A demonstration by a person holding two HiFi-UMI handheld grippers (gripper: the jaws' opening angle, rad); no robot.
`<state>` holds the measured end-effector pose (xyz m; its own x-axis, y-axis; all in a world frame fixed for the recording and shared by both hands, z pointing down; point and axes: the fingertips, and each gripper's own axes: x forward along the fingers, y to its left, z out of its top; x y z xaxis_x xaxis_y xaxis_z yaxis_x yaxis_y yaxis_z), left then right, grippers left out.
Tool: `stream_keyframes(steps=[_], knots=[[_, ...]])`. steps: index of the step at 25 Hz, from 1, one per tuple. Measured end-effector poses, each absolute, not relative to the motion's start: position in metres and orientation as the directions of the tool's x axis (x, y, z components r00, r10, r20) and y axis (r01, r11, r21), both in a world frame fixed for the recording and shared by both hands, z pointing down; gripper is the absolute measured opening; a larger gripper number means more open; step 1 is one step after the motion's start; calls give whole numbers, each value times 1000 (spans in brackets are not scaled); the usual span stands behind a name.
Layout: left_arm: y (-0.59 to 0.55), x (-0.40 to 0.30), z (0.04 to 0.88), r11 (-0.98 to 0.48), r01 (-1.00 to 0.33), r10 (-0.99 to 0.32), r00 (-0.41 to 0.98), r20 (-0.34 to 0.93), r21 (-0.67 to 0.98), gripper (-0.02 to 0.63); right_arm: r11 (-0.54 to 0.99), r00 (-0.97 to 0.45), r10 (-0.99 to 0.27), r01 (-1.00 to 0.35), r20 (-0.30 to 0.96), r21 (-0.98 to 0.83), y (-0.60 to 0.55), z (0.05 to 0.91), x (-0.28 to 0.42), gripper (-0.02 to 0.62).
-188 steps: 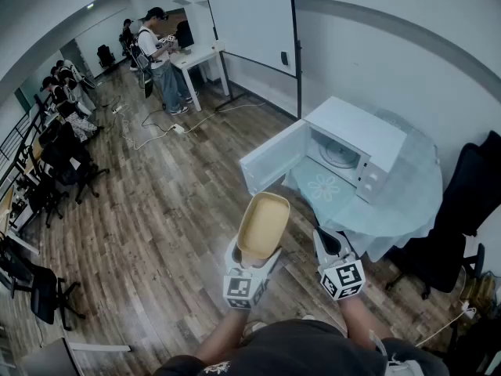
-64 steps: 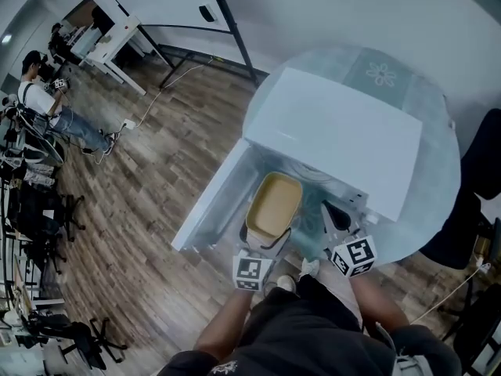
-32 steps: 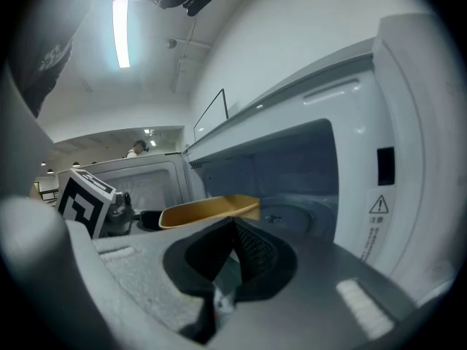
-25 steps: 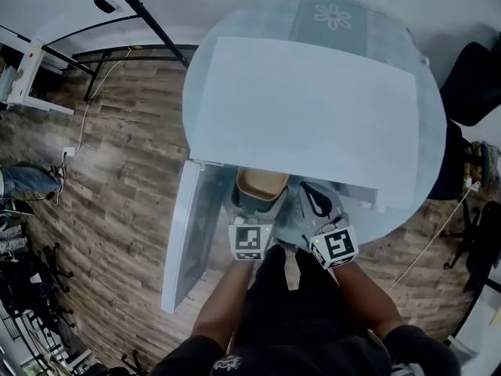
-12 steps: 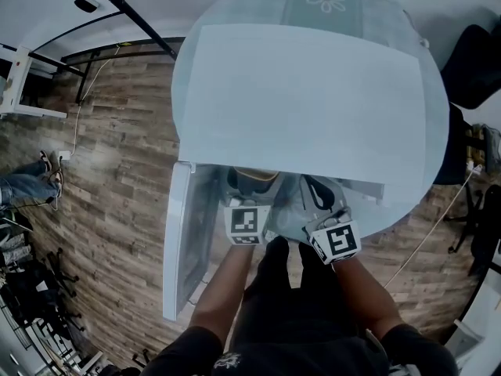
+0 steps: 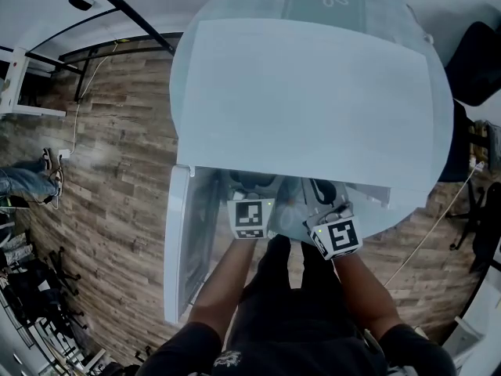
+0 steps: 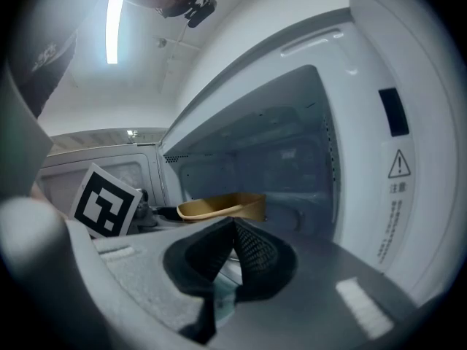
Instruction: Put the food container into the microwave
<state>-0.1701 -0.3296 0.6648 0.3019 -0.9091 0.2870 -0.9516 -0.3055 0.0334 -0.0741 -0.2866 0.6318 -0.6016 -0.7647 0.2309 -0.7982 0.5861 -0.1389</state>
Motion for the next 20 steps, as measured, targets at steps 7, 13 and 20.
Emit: stream_keyframes(steps=[7,13,20], knots=[[-337,-163,667,-303,-953,-909,296,292,22,512,590,-606,-762,-795,228,-141,-287,632,-75,2],[-337,-161,676,-302,-953,-906,295,304,26,514,592,-606,-757,-794,243,-136,-284,634,-71,2],[-339,-160,676,-251,-968,-917,240,319,8,515,610,-623,-745,-781,240,-136,-279,630,-68,2]])
